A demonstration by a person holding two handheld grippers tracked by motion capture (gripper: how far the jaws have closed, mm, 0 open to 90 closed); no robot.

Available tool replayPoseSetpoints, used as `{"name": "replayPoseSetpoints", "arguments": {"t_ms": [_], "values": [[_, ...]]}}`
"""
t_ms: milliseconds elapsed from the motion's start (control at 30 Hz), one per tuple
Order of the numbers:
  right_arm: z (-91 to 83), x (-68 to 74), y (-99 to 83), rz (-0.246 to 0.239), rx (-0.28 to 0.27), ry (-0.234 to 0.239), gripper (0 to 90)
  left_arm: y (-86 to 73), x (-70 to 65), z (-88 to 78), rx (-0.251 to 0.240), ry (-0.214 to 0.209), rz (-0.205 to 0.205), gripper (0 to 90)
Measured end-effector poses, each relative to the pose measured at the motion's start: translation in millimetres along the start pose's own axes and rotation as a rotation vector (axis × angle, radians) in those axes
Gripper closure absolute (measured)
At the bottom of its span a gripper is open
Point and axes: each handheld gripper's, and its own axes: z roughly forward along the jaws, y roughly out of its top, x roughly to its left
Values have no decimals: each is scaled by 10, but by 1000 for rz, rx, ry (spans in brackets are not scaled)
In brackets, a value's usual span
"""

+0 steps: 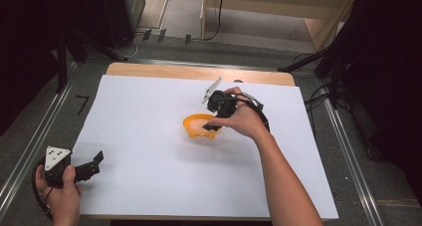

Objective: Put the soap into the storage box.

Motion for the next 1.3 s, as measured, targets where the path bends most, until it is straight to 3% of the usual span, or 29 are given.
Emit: {"name": "replayPoseSetpoints", "arguments": {"t_ms": [100,300,400,700,1300], "values": [[-68,13,-32,30,-14,-16,207,0,-1,1,0,0,1,0],[-172,29,-185,129,-51,-67,39,0,-2,-1,0,1,2,0],[-219,22,-298,177,-78,-81,0,-1,-5,0,0,3,6,0],[-357,50,-648,275,-125,-118,0,-1,-9,3,-2,5,7,0],[-433,270,-1237,383,-202,-187,0,0,-16,9,1,9,3,0]]}}
